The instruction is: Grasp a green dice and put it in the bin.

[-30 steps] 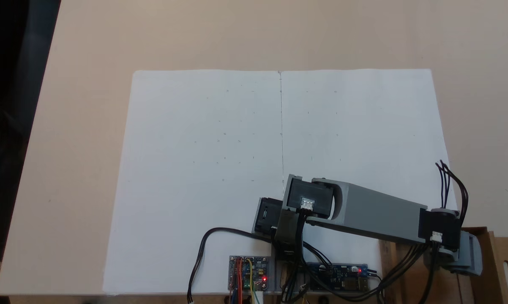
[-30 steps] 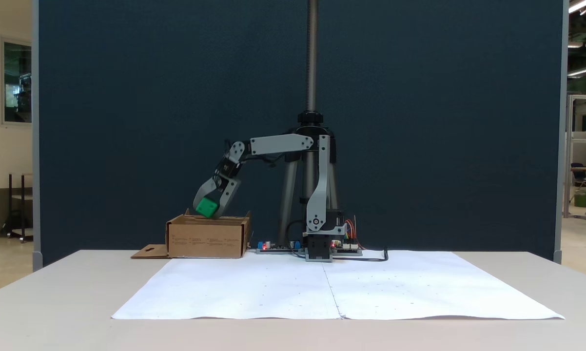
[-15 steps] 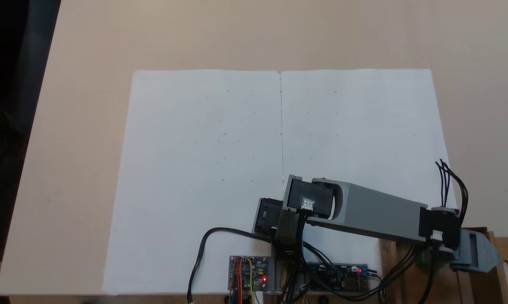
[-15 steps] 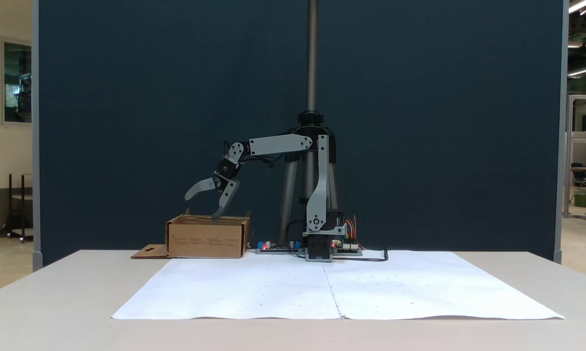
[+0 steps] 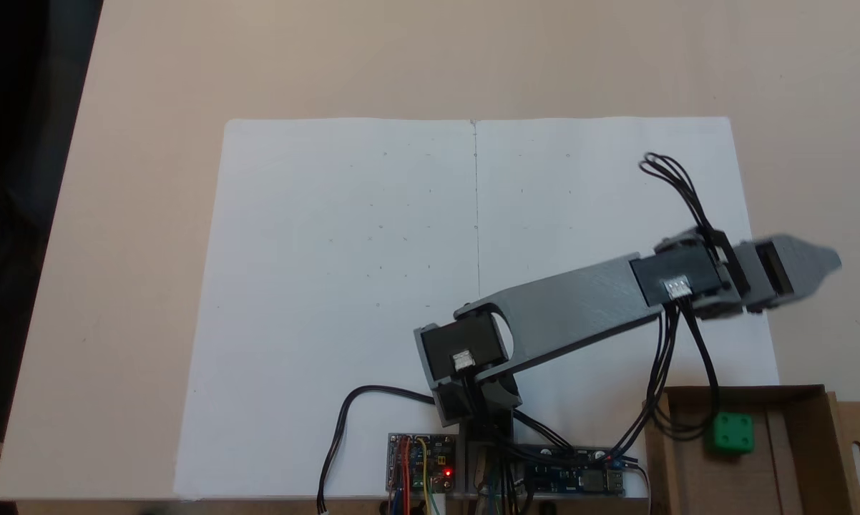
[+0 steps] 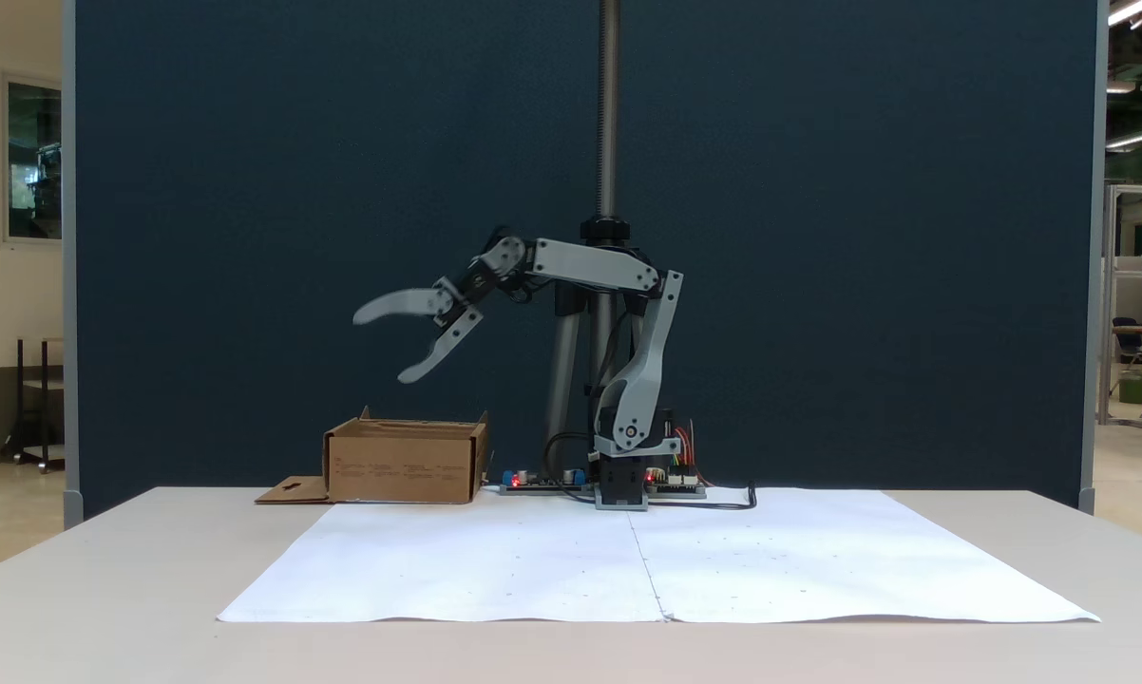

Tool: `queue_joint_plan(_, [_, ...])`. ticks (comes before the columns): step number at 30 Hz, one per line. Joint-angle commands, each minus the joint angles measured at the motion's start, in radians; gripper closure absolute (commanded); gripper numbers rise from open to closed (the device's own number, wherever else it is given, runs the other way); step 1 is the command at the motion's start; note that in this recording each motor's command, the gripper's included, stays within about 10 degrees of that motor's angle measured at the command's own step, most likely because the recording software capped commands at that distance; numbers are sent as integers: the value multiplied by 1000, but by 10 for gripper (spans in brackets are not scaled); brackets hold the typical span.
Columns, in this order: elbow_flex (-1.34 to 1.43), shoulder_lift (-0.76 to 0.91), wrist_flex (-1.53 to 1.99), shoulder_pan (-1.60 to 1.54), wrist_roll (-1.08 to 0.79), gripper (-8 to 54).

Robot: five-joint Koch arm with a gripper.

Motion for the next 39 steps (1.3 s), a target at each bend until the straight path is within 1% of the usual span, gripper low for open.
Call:
queue_joint_plan(1, [-40, 61, -138, -104, 74, 23])
queue_joint_plan(7, [-35, 100, -190, -425, 71, 21])
queue_joint_plan(12, [31, 147, -190, -683, 69, 18])
queue_joint_plan(17, [138, 224, -192, -908, 69, 18])
queue_joint_plan(20, [236, 307, -198, -1020, 67, 19])
queue_joint_plan(23, [351, 364, -288, -1131, 55, 19])
queue_joint_plan(30, [618, 505, -501, -1287, 38, 20])
queue_joint_plan(39, [942, 540, -774, -1298, -20, 18])
